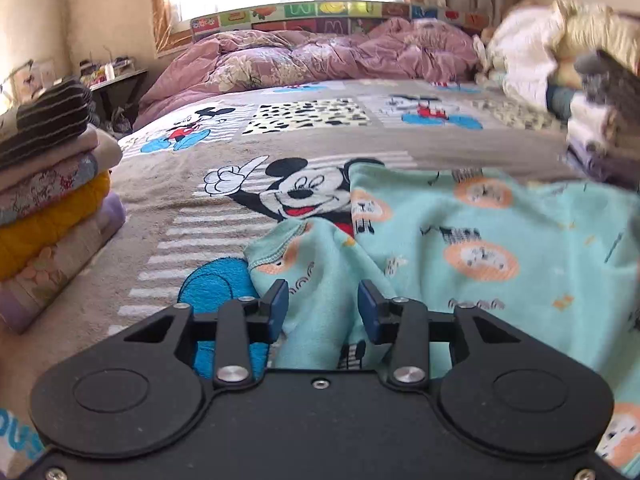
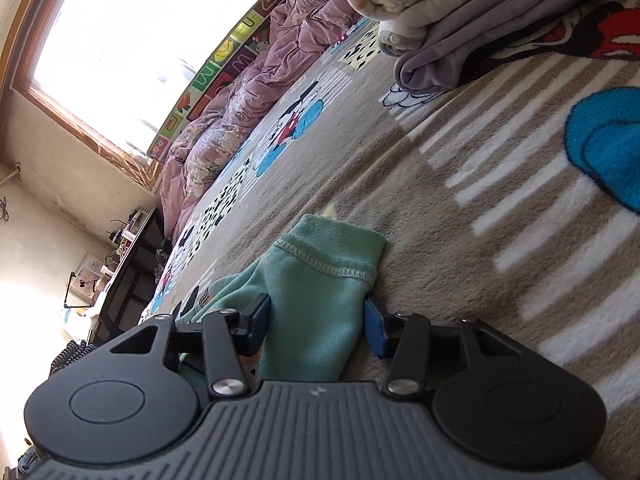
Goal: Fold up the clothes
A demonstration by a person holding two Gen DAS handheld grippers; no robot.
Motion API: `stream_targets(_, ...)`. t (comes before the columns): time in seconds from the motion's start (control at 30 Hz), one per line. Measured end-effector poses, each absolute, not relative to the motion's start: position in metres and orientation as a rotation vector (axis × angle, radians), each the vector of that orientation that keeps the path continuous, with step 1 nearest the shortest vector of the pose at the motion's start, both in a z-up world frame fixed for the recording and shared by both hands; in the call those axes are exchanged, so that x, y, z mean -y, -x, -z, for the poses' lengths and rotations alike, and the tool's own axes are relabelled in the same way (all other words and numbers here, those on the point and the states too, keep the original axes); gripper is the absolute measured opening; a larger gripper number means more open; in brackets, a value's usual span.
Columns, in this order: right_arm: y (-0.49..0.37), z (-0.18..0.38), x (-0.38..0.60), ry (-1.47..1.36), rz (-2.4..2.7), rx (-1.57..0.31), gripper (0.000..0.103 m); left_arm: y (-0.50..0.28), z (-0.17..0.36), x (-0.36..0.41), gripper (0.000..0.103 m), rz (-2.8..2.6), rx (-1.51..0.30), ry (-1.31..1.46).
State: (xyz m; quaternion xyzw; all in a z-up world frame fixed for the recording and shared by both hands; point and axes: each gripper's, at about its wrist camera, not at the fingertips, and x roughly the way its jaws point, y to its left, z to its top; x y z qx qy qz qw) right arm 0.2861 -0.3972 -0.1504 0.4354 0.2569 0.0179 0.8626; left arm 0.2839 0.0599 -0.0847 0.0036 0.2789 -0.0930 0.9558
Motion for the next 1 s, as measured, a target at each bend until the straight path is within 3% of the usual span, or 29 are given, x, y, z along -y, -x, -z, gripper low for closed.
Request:
stream_targets(0.2,-0.287,0.150,0.395,-0.901,-0.035,-0.532,0.050,-0.309,0.099,-0.146,0.043,0.187,-0.621,0.680)
stream_targets(0.3,-0.287,0.150,0.393,-0.892,-0.032,-0.527,0.050,-0.324,0.117,-0.150,0.043,0.190,-0.707,0.776)
stream_targets(0.43,-0.287,0.150,0.390,-0.863,-0.025,-0.522,0.050,-0.336,0.120,-0.132,0.041,0.241,-0.739,0.717)
stream_targets(0.47,-0.287,0.149,0.389,-0.857,-0.024,-0.520,0.050,-0.339,0.119,-0.127,0.032,0.242,-0.739,0.688)
stream_targets(0.5,-0.287,0.149,0.388,-0.852,-0.023,-0.519,0.051,-0.342,0.120,-0.123,0.016,0.240,-0.748,0.665)
stream_targets(0.6,-0.287,0.149,0.386,-0.836,-0.019,-0.514,0.051,-0.346,0.123,-0.122,0.001,0.252,-0.750,0.662)
stream_targets(1.0,-0.286,0.152,0.388,-0.842,-0.032,-0.496,0.051,-0.260,0.024,-0.159,0.001,0.089,-0.385,0.448)
